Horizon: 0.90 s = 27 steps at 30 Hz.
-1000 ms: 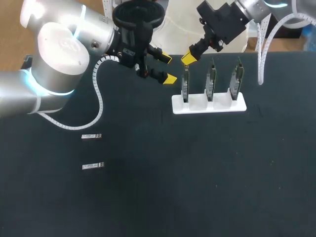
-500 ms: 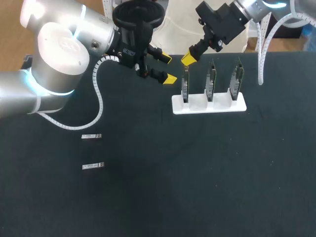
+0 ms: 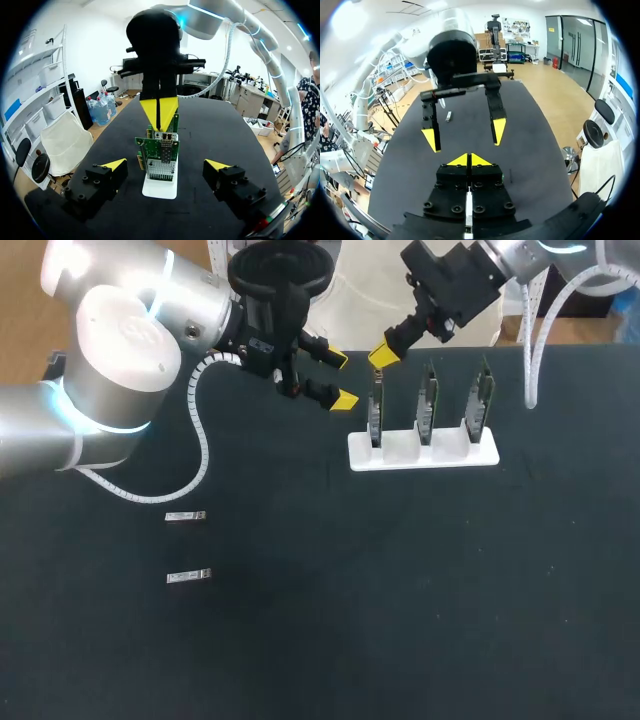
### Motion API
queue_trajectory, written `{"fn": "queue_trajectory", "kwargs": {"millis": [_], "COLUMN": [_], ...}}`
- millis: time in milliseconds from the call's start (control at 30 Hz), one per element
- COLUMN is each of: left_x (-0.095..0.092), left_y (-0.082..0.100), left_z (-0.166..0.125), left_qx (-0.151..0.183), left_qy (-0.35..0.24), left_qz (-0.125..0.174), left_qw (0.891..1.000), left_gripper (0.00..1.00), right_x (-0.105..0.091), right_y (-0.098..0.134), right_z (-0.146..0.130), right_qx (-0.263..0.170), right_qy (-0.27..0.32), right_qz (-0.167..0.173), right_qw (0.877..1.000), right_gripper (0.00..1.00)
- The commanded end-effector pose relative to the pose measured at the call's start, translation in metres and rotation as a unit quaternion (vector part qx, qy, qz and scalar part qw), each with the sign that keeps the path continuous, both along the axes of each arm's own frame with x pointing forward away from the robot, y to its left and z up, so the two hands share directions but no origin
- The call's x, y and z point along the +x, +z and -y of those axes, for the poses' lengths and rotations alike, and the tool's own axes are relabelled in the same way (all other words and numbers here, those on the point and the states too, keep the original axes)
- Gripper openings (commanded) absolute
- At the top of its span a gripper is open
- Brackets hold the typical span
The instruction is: Pick up the optical module with the left hand, and insert it into the network port with the right hand.
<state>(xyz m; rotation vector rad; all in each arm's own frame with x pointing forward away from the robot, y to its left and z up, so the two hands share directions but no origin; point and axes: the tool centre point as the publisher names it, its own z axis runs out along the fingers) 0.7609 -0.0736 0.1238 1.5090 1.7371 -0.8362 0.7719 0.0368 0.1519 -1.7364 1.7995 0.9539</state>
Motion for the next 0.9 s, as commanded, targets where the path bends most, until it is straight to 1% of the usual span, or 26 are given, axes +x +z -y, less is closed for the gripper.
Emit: {"fn": "queue_trajectory", "kwargs": {"millis": [33,200,333,567,733,900], "left_x": [0.0,0.0,0.0,0.0,0.0,0.0], "left_y": [0.0,0.0,0.0,0.0,0.0,0.0], "left_z": [0.001,0.001,0.001,0.001,0.001,0.001], "left_qx": [0.002,0.002,0.002,0.002,0.002,0.002], "left_qy": [0.001,0.001,0.001,0.001,0.001,0.001], "left_qz": [-0.001,-0.001,-0.001,-0.001,-0.001,-0.001], "left_qw": [1.0,1.0,1.0,1.0,1.0,1.0], "left_gripper": [1.0,1.0,1.0,1.0,1.0,1.0], "right_x": [-0.009,-0.01,-0.011,-0.008,-0.01,-0.011], "right_y": [0.013,0.026,0.031,0.025,0.019,0.016], "right_z": [0.009,0.022,0.039,0.068,0.082,0.094], "right_qx": [0.018,0.037,0.039,0.036,0.023,0.024], "right_qy": [0.001,0.007,0.007,0.013,0.007,0.002], "right_qz": [0.005,0.009,0.011,-0.009,-0.009,-0.012], "right_qw": [1.0,0.999,0.999,0.999,1.0,1.0], "right_gripper": [0.0,0.0,0.0,0.0,0.0,0.0]}}
